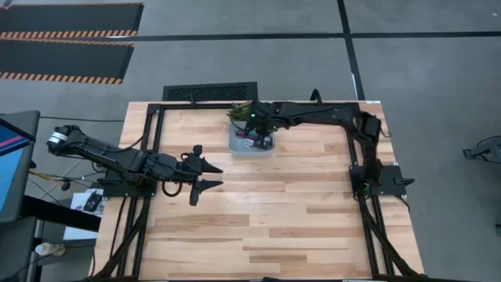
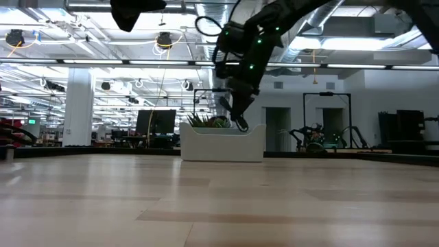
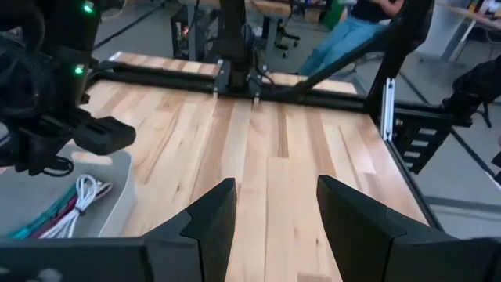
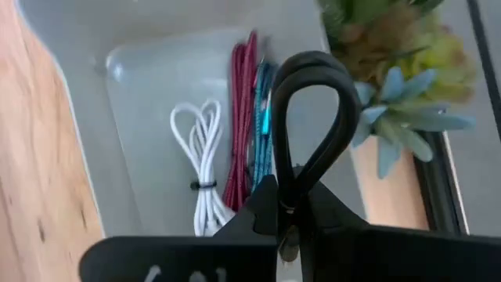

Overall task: Pick and place USB-C Cables
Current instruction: Put the black charger cable into the gray bin

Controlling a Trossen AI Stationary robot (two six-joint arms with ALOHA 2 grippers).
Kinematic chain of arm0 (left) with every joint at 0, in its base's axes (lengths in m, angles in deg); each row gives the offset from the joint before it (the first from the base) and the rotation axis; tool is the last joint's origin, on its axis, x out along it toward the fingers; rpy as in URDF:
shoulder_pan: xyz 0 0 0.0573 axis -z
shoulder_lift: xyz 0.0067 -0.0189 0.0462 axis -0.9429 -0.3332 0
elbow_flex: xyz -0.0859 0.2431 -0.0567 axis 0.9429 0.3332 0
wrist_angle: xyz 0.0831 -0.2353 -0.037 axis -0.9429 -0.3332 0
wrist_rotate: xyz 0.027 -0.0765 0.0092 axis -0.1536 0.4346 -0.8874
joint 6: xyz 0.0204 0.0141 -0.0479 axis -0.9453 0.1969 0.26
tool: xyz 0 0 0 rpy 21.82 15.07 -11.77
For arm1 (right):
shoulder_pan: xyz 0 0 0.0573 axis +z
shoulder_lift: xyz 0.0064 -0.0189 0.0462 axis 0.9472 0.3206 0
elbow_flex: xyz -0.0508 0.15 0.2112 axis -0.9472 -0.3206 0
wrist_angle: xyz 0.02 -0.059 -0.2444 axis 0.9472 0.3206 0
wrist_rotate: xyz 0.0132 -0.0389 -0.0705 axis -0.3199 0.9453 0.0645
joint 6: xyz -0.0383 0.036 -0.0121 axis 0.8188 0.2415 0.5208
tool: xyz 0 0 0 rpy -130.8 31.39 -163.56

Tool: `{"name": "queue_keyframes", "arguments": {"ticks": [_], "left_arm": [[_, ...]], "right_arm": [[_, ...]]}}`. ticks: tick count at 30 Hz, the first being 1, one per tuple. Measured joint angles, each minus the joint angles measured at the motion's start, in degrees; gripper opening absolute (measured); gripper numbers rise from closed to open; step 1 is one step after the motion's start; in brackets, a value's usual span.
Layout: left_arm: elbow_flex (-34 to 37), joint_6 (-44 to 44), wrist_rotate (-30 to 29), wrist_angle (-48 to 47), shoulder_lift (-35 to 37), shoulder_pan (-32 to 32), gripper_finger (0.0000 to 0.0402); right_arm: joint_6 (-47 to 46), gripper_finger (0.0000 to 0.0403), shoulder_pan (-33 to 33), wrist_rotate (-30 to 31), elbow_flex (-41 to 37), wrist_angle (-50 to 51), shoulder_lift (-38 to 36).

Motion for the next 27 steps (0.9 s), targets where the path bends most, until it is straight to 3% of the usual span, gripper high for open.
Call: {"name": "queue_keyframes", "arguments": {"ticks": [11, 24, 27], "left_arm": [[0.0, 1.49, -0.12, -2.36, 0.0, 1.52, 0.0168], [0.0, 1.49, -0.5, -2.51, 0.0, 1.86, 0.0168], [0.0, 1.51, -0.72, -2.63, 0.0, 1.86, 0.0168]], "right_arm": [[4.91, 0.0018, 0.78, 0.24, 6.98, 7.35, 8.71], [5.49, 0.0018, 0.66, 1.18, 7.13, 7.3, 12.94], [5.41, 0.0035, 0.79, 2.05, 7.15, 6.62, 13.15]]}}
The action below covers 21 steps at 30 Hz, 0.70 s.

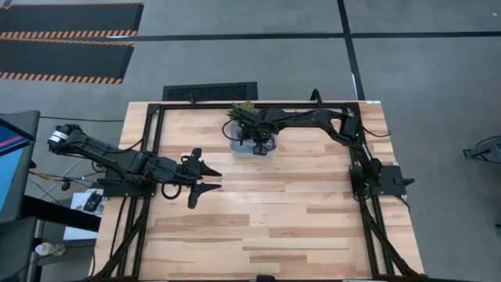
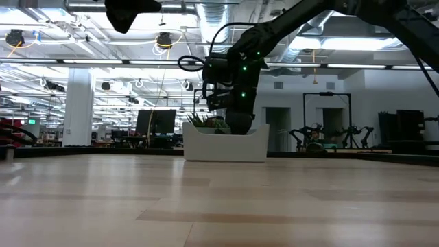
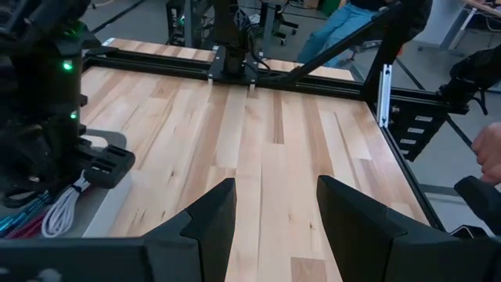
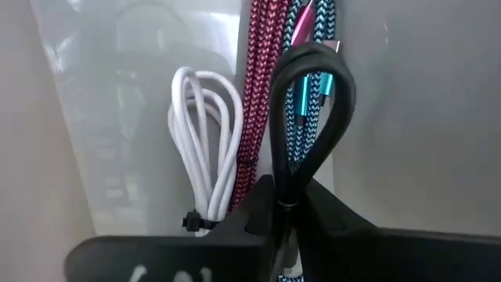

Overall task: Pick and place USB-C Cables
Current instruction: Put the black charger cable into the gray bin

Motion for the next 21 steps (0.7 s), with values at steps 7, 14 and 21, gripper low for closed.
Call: {"name": "queue_keyframes", "arguments": {"ticks": [7, 14, 21], "left_arm": [[0.0, 0.01, -0.58, -0.32, 0.0, -0.02, 0.0168], [0.0, 0.02, -0.58, -0.32, 0.0, -0.02, 0.0168], [0.0, 0.07, -0.55, -0.61, 0.0, -0.02, 0.0168]], "right_arm": [[-0.57, 0.0056, 0.1, -0.25, -0.04, 0.51, -0.09], [1.33, 0.0066, 0.44, -0.47, -0.08, 0.14, -0.09], [1.33, 0.0145, 0.44, -2.05, -0.11, 0.47, -0.09]]}}
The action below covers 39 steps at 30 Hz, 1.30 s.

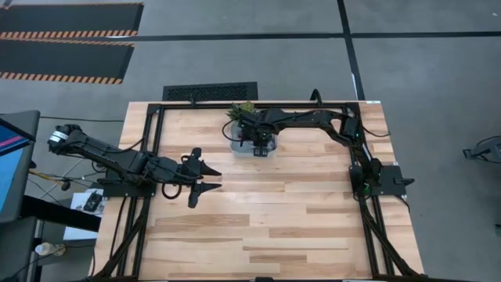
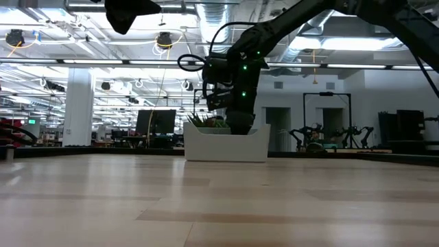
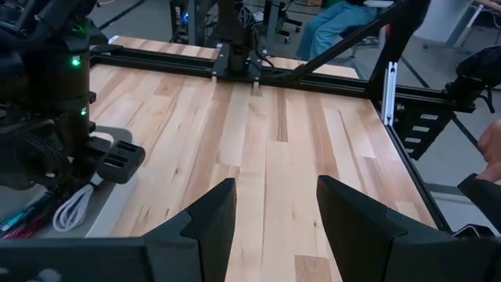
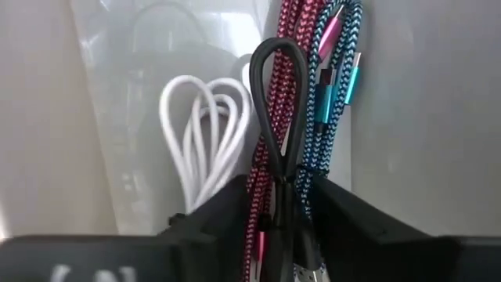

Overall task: Pick and place USB-C Cables
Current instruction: Put the black charger cable into the gray bin, then return to Home Position

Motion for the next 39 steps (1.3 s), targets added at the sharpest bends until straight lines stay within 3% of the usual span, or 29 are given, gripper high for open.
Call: {"name": "queue_keyframes", "arguments": {"ticks": [6, 9, 17, 21, 23, 26, 30, 39], "left_arm": [[0.0, 1.09, 0.0, -0.04, 0.0, 0.0, 0.0168], [0.0, 1.17, 0.0, -0.02, 0.0, 0.0, 0.0168], [0.0, 2.6, 1.35, 0.93, 1.22, 0.33, 0.0168], [-0.02, -0.98, 2.86, 0.54, 7.34, 1.58, 0.0168], [-0.02, -1.29, 0.25, -0.24, 12.07, 2.17, 0.0168], [-0.04, -1.24, -6.45, -3.45, 19.45, 3.14, 0.0168], [1.12, -1.71, -10.87, -7.33, 27.07, 4.2, 0.0168], [12.48, 0.73, -7.53, -8.26, 40.9, 4.24, 0.0168]], "right_arm": [[0.0, 0.023, 0.0, 0.02, 0.36, 1.39, -0.81], [-0.91, 0.0256, 0.0, 0.14, 4.56, 5.2, -1.01], [-4.23, 0.0265, 1.01, -2.87, 20.33, 21.71, -2.82], [-6.77, 0.0265, 1.82, -7.32, 22.02, 22.62, -11.32], [-8.78, 0.0265, 2.42, -8.32, 20.92, 21.69, -16.92], [-11.65, 0.0265, 3.9, -9.35, 15.83, 16.01, -26.25], [-13.42, 0.0265, 8.28, -9.19, 1.83, 2.87, -39.33], [-20.07, 0.0265, 13.05, -5.75, -37.23, -31.23, -62.85]]}}
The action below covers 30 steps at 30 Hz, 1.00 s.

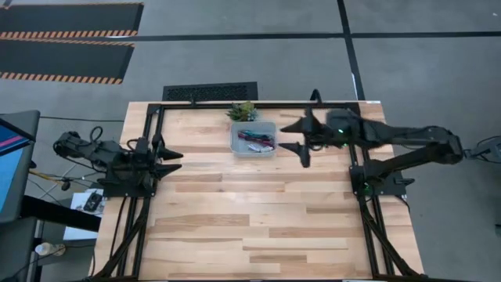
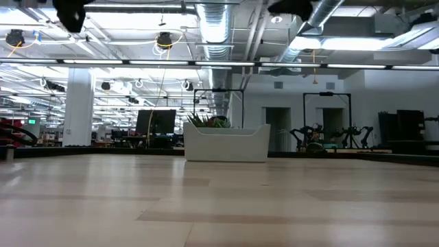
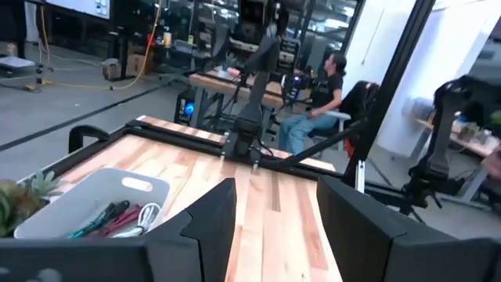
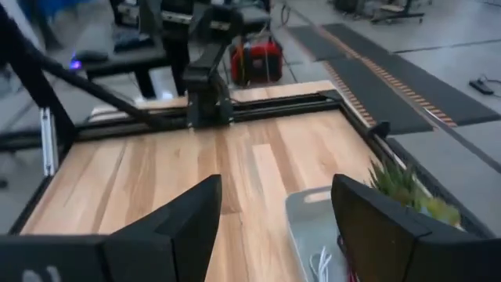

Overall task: Pick and place USB-C Cables
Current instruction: Return to Home Position

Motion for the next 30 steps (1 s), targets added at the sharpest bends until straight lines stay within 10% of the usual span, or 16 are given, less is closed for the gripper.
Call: {"name": "queue_keyframes", "arguments": {"ticks": [10, 30], "left_arm": [[10.35, 0.55, 0.05, 1.53, 14.38, 0.0, 0.0168], [26.96, 2.9, 10.5, 15.47, 14.29, -0.02, 0.0168]], "right_arm": [[-7.98, 0.0265, -0.83, 2.51, -27.06, -19.08, -18.86], [-16.88, 0.0265, -0.35, 5.8, -55.04, -43.12, -30.83]]}}
